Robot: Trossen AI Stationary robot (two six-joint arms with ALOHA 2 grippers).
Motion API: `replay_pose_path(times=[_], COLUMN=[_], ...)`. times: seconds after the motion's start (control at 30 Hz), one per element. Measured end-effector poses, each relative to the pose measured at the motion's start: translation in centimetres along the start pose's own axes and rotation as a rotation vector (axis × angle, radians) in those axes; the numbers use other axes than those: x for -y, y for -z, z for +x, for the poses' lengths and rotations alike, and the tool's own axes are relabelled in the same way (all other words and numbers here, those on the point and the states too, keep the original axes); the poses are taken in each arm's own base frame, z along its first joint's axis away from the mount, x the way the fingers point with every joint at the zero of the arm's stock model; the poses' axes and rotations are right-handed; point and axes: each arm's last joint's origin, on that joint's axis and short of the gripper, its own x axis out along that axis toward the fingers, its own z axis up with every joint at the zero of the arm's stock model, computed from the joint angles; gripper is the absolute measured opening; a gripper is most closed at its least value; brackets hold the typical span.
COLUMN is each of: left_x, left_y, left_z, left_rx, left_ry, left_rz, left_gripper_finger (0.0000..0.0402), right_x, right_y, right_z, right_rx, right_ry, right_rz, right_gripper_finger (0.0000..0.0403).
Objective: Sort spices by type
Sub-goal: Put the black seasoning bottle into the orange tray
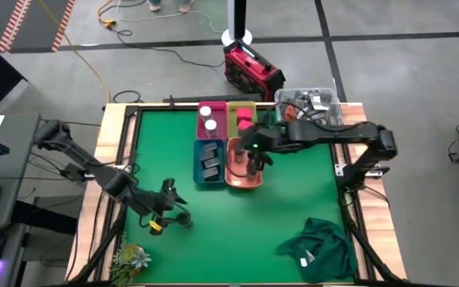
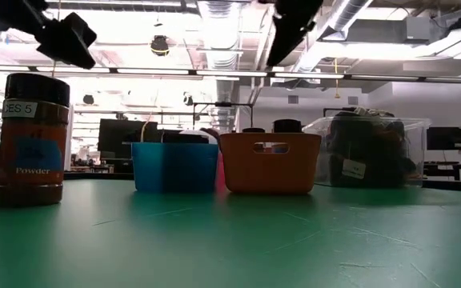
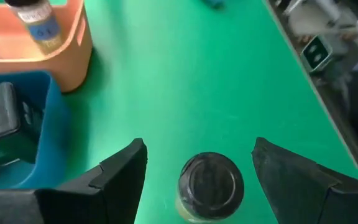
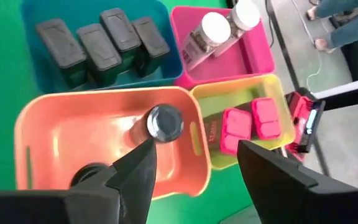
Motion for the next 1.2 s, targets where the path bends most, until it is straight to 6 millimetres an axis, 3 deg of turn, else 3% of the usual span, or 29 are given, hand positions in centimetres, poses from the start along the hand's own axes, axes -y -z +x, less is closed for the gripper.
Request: replay_pose_path(times=[0.2,0.47,0.83,1.1,1.2], left_x=[1.6,2.2,2.6,1.9,1.4], left_y=[-1.2,-0.5,0.7,0.5,0.2], left_z=[2.2,4.6,6.3,6.5,6.7], left_rx=[-0.144,-0.313,-0.416,-0.410,-0.407], left_ry=[-0.051,-0.138,-0.155,-0.183,-0.188], left_rz=[0.026,-0.026,-0.019,0.005,0.022], left_gripper_finger=[0.0281,0.0281,0.0278,0.0196,0.0195], right_x=[-0.9,-2.7,-3.1,-3.1,-3.1], right_y=[2.5,4.9,4.9,4.8,4.6], right_z=[-1.3,-1.1,-0.7,-0.7,-0.7], right_rx=[0.016,-0.011,0.021,0.029,0.045], right_ry=[0.011,0.062,0.066,0.065,0.064], right_rz=[0.041,0.009,0.013,0.016,0.029], right_gripper_finger=[0.0260,0.0260,0.0260,0.0260,0.0260])
